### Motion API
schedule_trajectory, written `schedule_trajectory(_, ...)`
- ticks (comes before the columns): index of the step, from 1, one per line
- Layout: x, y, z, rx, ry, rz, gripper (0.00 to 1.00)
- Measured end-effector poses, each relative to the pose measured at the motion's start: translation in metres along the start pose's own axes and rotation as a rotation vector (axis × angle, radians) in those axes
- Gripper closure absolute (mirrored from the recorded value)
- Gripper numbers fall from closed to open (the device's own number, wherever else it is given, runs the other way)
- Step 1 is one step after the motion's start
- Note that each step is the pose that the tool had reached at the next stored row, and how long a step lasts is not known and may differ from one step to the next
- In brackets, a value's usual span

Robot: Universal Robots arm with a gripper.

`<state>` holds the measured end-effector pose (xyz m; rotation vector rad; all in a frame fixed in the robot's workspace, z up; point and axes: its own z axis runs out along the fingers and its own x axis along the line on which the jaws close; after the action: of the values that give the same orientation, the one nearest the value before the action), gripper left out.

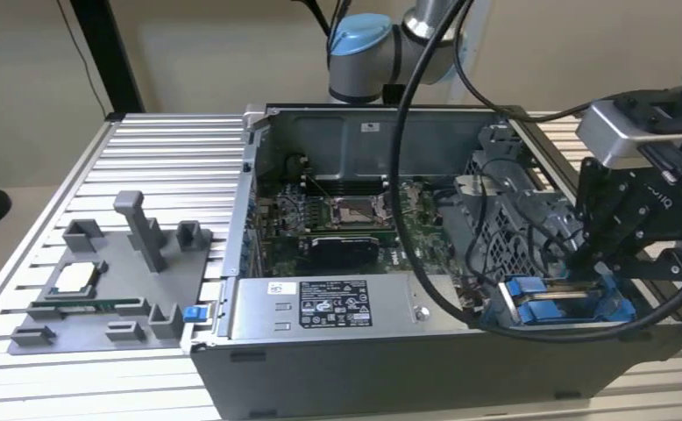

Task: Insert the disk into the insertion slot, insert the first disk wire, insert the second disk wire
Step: 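Insert the first disk wire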

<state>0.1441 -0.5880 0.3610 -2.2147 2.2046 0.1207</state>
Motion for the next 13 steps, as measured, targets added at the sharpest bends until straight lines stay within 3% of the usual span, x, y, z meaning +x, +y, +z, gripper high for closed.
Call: schedule_trajectory(13, 0.0026, 0.0000, -0.0003, 0.0000, 0.0004, 0.000, 1.00)
